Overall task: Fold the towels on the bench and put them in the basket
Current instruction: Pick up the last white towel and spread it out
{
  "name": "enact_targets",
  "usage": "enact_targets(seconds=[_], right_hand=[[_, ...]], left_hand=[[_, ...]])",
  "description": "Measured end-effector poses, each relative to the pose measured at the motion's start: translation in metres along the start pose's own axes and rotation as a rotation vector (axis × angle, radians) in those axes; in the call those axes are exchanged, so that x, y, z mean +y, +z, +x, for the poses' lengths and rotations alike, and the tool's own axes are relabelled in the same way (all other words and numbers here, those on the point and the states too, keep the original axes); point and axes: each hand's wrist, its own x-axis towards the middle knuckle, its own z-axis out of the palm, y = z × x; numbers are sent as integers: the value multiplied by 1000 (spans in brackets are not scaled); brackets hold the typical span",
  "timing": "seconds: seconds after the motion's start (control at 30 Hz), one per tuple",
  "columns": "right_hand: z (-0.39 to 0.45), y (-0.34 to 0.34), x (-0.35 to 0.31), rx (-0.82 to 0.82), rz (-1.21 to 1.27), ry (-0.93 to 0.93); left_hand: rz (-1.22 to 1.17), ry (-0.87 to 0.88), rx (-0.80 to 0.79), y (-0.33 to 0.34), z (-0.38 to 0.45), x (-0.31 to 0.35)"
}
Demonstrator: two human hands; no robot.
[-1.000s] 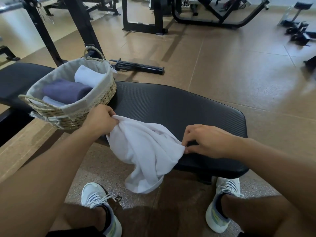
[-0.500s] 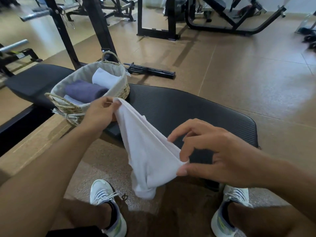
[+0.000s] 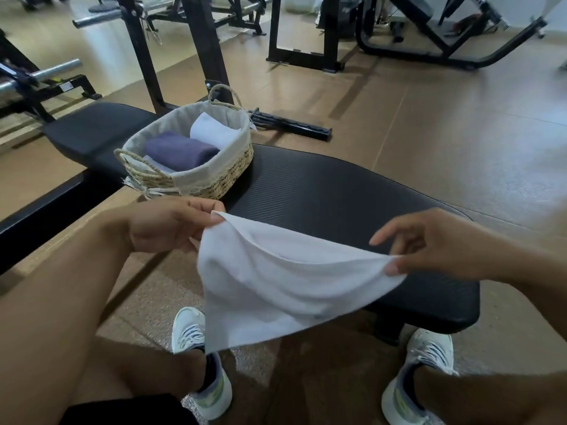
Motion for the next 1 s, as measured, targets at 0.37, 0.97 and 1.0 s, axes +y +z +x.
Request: enact_targets(seconds=[0.37,0.97,1.0], right_hand=[[20,11,18,379,109,11],[21,7,23,360,355,-88],[21,7,23,377,365,-81]], left_hand=[[23,290,586,30,43,3],[15,218,829,18,67,5],[16,221,819,19,68,4]])
